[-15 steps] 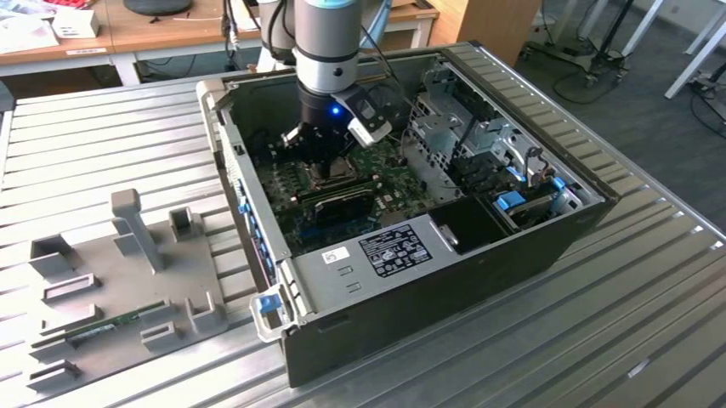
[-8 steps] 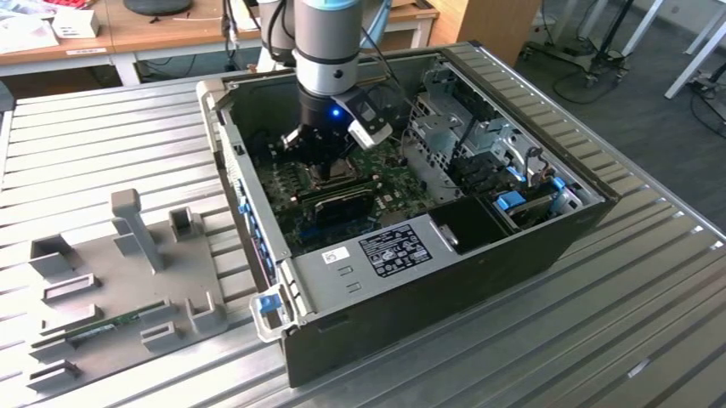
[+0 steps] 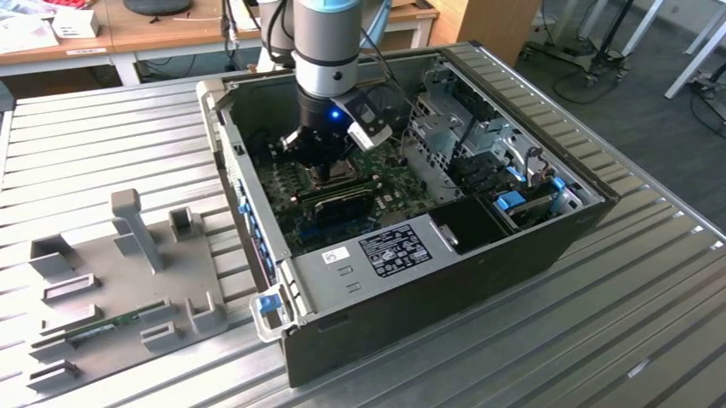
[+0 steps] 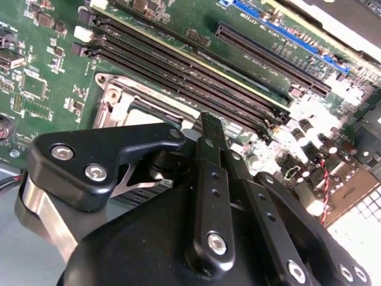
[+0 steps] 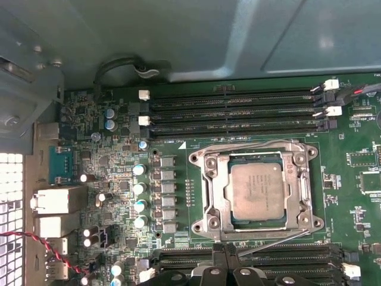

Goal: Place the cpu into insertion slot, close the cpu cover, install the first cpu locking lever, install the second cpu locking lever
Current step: 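Install the second cpu locking lever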

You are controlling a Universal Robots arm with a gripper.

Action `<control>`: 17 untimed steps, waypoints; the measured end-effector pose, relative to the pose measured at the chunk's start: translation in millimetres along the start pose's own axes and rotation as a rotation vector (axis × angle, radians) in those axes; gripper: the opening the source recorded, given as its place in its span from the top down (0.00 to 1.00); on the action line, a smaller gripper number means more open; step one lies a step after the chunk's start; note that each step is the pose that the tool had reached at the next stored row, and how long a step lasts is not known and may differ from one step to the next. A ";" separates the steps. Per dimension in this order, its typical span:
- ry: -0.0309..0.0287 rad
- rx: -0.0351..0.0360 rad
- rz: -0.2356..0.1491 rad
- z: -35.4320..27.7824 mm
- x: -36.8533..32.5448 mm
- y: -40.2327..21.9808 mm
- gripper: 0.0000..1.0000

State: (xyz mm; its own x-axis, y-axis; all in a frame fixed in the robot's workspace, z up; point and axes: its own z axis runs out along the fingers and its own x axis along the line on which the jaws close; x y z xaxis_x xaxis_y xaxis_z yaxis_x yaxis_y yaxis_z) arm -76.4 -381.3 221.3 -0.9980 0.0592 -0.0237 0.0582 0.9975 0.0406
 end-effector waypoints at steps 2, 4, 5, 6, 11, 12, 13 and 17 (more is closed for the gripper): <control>0.0001 0.0002 0.000 0.1 0.0 -0.1 0.89; 0.0000 0.0001 0.000 0.6 0.1 0.0 0.89; 0.0000 0.0001 0.000 1.0 0.1 0.0 0.89; 0.0001 0.0001 0.000 1.1 0.1 -0.1 0.89; 0.0000 0.0000 0.000 1.3 0.1 -0.1 0.89; -0.0001 -0.0001 0.000 1.5 0.3 -0.1 0.89; -0.0001 -0.0001 0.000 1.7 0.4 -0.1 0.89; 0.0001 0.0001 0.000 2.9 3.0 -0.3 0.89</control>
State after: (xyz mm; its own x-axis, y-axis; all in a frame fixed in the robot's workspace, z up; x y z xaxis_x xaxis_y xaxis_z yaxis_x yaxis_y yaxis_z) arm -79.3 -381.3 218.3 -0.9980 0.0592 -0.0236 0.0582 0.9975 0.0405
